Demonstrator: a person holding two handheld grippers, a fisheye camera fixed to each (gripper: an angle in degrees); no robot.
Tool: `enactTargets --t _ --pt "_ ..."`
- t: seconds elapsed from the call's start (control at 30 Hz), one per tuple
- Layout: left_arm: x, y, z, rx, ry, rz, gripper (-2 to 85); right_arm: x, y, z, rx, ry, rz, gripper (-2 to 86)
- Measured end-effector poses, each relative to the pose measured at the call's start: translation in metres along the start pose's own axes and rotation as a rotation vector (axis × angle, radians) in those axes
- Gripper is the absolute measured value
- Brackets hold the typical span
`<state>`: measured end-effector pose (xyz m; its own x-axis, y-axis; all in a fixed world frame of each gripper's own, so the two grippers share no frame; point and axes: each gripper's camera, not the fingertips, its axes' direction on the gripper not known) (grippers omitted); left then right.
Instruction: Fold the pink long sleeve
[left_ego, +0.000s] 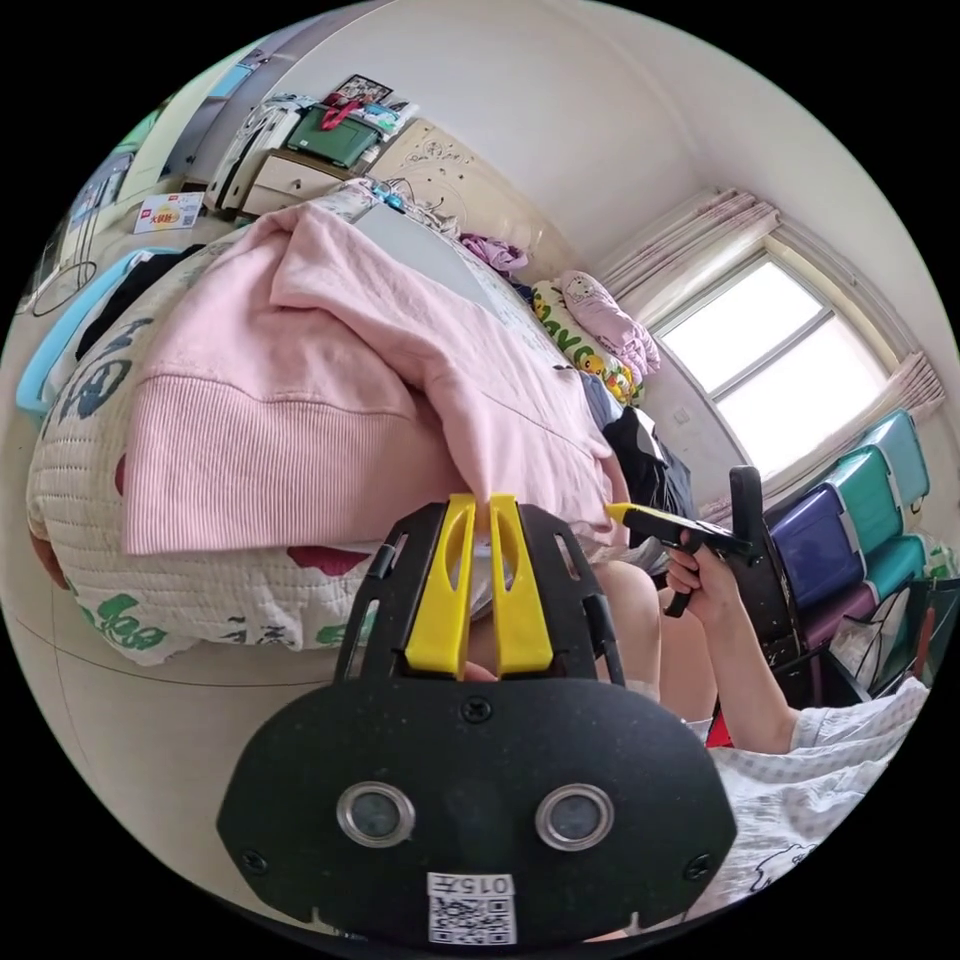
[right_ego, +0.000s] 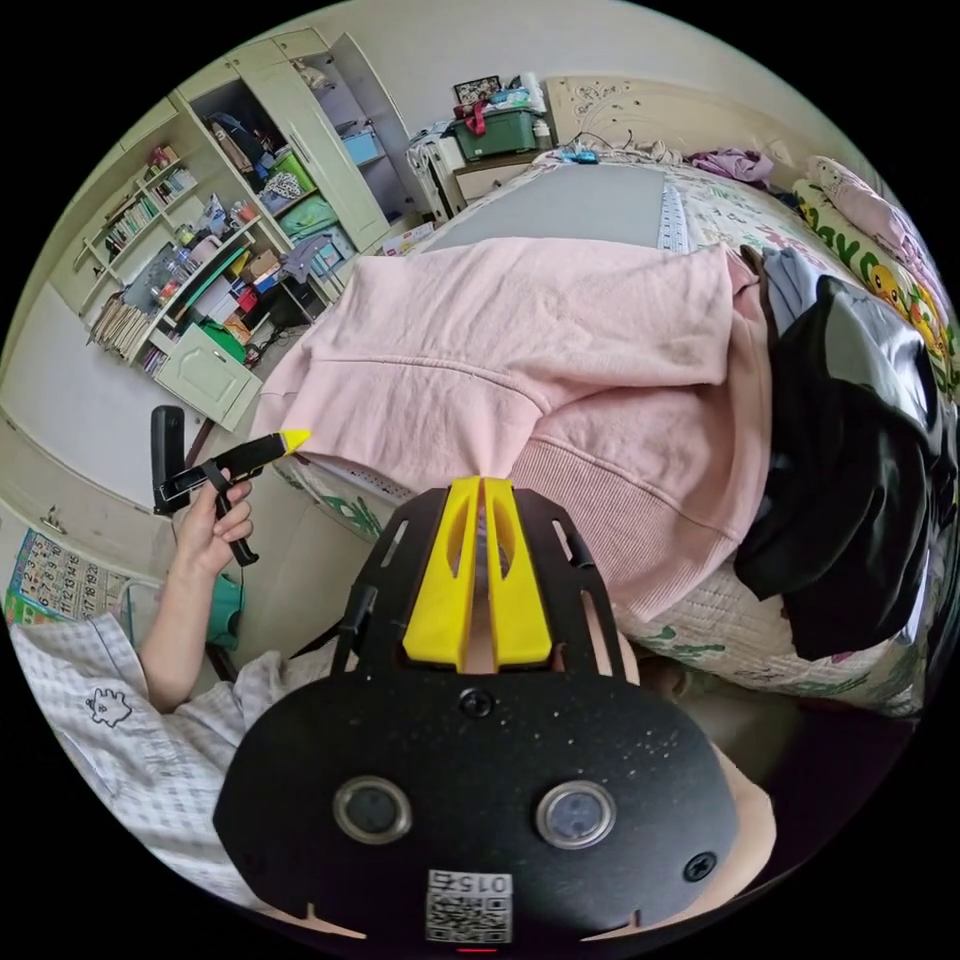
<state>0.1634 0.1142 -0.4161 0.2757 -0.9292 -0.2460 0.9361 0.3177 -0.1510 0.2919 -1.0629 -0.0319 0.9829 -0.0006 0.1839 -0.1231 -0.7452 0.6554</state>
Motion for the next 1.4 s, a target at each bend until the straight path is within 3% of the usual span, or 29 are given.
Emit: enactTargets --t 0.23,0.43,0.67,0.97,1.17,1.4 --pt "-0.01 0.004 0.006 -0.01 -0.029 -0.034 1.9 0.029 -0.012 -0.03 0.068 -0.098 0.089 1.1" --pt "-0.029 0.006 -0.01 0.071 -0.011 -0.092 7.2 0.064 -0.023 -0.071 0.164 -0.224 0.181 9.0" --pt "-0.03 -0.012 0.027 -0.048 -0.05 -0.058 7.7 0.057 -0.081 -0.075 0.068 -0.348 0.237 9.4" --pt "-0.065 0.002 0.054 -0.036 0.049 -0.115 6.2 0.03 -0.153 -0.064 -0.01 -0.164 0.245 11.3" --pt "-0.076 0.009 0.065 -0.044 0.079 -0.066 1.6 0.027 -0.176 -0.048 0.016 -0.186 0.269 5.4" --pt "-0.066 0.02 0.093 -0.078 -0.085 0.072 0.2 -0.007 -0.203 -0.054 0.017 -0.021 0.165 1.6"
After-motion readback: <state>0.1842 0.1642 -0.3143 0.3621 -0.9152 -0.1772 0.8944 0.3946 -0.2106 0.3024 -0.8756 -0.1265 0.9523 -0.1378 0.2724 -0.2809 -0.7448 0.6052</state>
